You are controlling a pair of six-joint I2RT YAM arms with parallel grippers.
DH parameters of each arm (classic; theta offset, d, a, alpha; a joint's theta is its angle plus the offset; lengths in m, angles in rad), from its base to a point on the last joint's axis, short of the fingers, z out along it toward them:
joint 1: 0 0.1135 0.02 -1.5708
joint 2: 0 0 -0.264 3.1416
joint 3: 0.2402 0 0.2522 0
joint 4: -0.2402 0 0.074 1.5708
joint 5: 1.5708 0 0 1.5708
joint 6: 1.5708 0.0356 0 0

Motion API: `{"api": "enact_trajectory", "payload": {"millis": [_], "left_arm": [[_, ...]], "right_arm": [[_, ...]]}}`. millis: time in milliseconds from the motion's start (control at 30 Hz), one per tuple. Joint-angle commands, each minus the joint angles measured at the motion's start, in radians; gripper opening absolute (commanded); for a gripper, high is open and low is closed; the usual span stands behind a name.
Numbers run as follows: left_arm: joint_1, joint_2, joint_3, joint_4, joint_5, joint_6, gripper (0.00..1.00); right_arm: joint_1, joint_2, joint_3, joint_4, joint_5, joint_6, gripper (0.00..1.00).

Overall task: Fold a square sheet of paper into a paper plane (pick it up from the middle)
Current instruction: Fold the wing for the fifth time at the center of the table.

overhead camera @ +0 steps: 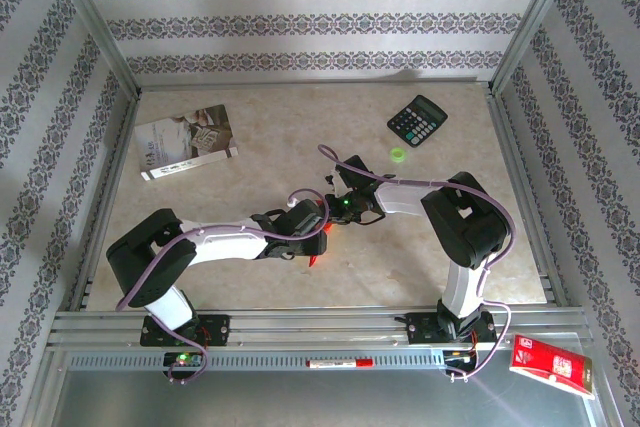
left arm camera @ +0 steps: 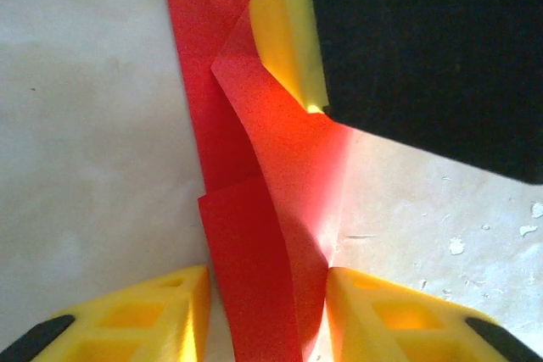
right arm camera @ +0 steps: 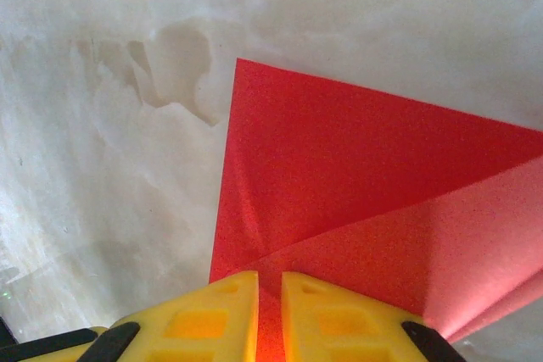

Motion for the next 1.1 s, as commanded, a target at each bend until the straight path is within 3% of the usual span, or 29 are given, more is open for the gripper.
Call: {"api": "enact_trajectory", "payload": {"millis": [0, 567, 1067], "left_arm": [[-0.006, 0.024, -0.008, 0.029, 0.051, -0.009, 0.37], [0.011, -0.002, -0.069, 0.058, 0.081, -0.058, 0.25], [0.030, -0.013, -0.108, 0.084, 0.101, -0.066, 0.21]], "right_arm": [[-0.005, 0.022, -0.007, -0.012, 0.000, 0.006, 0.17], [-0.008, 0.003, 0.004, -0.006, -0.027, 0.018, 0.20], [-0.030, -0.020, -0.020, 0.051, -0.102, 0.059, 0.22]]}}
